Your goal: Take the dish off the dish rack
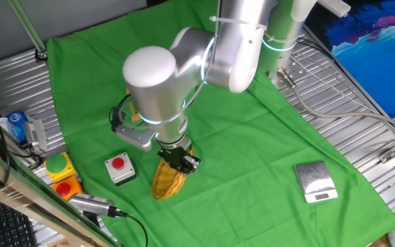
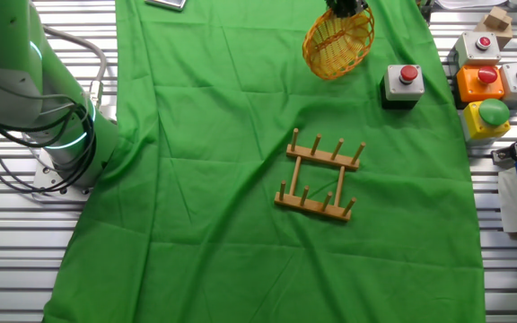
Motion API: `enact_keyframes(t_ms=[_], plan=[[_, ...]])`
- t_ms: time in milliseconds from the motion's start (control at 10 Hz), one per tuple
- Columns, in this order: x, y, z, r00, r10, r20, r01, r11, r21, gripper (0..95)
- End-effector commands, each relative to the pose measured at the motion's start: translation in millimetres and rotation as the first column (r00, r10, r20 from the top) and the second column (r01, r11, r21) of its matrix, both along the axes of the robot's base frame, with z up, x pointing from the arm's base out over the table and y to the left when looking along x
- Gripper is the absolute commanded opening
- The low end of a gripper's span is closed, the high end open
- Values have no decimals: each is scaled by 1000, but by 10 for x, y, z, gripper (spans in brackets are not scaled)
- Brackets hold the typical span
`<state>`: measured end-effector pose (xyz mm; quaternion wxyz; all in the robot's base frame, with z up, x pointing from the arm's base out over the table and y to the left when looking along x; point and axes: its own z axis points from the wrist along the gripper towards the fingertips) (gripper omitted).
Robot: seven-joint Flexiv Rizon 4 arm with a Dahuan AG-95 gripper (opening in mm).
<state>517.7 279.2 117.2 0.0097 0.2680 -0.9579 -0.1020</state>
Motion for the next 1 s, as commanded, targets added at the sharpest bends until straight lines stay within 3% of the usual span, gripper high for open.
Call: enact_keyframes(t_ms=[100,1000], plan=[[26,57,-13,1000,-9,-7,9,1000,0,0],[18,144,-53,1000,-3,-4,3,1000,7,0]])
